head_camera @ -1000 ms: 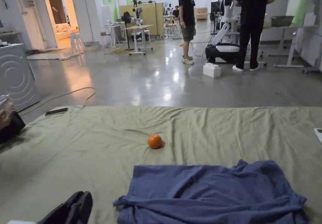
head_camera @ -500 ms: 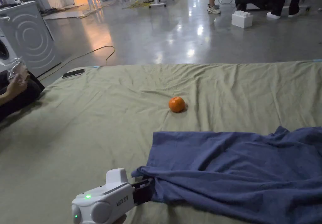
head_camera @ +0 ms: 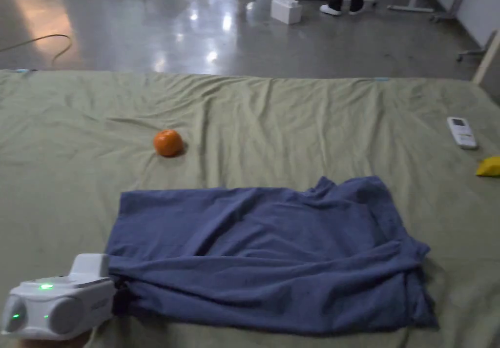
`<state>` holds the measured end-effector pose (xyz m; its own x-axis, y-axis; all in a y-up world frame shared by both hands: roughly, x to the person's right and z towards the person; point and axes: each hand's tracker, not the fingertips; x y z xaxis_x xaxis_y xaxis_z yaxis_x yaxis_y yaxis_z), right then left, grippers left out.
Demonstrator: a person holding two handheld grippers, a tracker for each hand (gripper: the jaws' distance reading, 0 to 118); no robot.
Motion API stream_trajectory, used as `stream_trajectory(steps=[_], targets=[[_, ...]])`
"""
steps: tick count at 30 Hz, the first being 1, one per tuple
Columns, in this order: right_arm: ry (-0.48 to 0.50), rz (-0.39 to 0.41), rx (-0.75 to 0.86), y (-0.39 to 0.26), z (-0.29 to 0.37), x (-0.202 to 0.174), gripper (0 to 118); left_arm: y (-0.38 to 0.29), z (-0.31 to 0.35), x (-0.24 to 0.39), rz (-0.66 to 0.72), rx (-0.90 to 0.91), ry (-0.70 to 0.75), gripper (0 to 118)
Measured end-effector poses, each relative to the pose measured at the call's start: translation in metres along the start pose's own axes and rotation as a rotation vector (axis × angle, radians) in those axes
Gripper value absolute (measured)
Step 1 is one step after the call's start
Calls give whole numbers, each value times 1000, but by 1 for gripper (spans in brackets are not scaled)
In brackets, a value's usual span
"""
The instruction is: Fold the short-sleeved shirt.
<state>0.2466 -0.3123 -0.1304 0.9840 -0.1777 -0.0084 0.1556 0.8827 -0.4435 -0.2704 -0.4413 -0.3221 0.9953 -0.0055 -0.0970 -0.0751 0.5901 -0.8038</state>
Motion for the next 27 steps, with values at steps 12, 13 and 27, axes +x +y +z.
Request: stream_trajectory(steps=[12,13,27], targets=[[-173,-79,-433,-35,-258,42,69,8,-12,-10,-64,-63,-30,13],[-174,-66,-433,-37,-257,36,67,7,-12,-11,-61,-59,-33,13],[-139,-67,-306,-5,-152,0,12,-14,89,-44,61,57,-173,7]])
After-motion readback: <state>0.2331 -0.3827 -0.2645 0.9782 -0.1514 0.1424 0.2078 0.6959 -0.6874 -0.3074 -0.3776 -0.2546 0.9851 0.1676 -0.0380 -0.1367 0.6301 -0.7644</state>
